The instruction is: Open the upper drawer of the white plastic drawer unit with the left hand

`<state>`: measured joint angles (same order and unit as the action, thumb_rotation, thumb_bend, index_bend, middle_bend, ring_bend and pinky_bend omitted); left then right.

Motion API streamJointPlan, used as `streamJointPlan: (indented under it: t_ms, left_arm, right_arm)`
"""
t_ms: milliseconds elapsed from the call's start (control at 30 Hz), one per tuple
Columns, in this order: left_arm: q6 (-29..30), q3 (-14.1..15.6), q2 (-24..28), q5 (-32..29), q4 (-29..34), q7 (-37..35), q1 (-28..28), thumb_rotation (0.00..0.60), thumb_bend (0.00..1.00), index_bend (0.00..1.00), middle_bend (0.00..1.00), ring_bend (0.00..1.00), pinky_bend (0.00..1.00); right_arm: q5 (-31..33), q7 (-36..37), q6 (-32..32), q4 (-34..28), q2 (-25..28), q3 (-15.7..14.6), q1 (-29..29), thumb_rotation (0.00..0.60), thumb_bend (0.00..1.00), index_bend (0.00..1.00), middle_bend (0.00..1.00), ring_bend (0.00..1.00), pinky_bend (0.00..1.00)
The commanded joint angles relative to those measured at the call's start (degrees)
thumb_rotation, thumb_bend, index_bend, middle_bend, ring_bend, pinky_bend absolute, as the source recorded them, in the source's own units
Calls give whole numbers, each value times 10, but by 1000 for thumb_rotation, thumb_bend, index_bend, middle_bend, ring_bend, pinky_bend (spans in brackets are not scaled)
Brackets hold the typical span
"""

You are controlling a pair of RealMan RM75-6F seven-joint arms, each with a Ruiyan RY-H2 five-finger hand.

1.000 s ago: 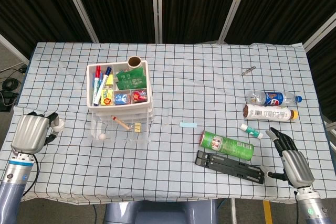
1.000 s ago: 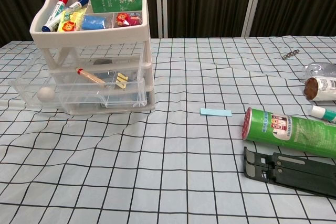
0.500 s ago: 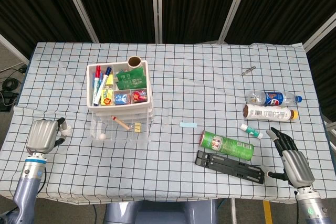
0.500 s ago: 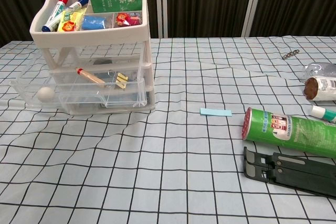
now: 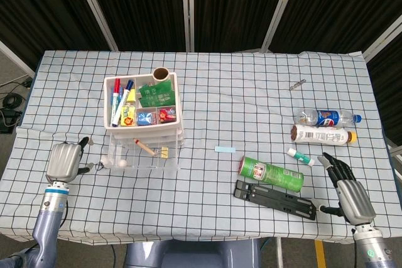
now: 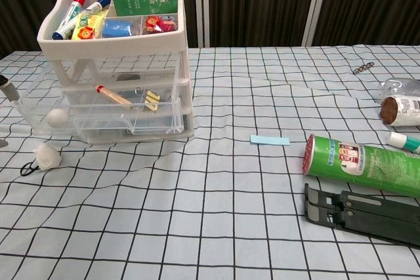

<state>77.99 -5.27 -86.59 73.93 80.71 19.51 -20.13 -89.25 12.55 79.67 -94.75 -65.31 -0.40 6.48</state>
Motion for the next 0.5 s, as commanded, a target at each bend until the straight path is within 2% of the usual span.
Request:
streamJointPlan:
  t_ms: [33,167,367,467,500]
  left_arm:
    - [15,-1,-2,12,0,-6,4,600,110,334,852,758,625]
    - [60,4,3,42,18,-32,25,600,97,296,784,697,575]
    - [139,21,18,77,65,-60,76,600,85,195,582,521,457]
    - [169,35,36,95,100,-71,101,600,75,130,398,357,327]
    - [181,43,42,106,108,-65,110,600,71,94,289,265,258]
  right_arm:
    - [0,-1,0,0,-1,0,0,600,111,24,0,0,0]
    - [0,-6,-3,2,-3,-1,1,600,111,24,0,0,0]
    - [-1,-10,-6,4,-6,-3,2,600,111,24,0,0,0]
    - [-3,-14,-5,7,-8,-3,2,600,110,24,0,0,0]
    - [-4,-14,-5,8,-8,-3,3,600,110,24,0,0,0]
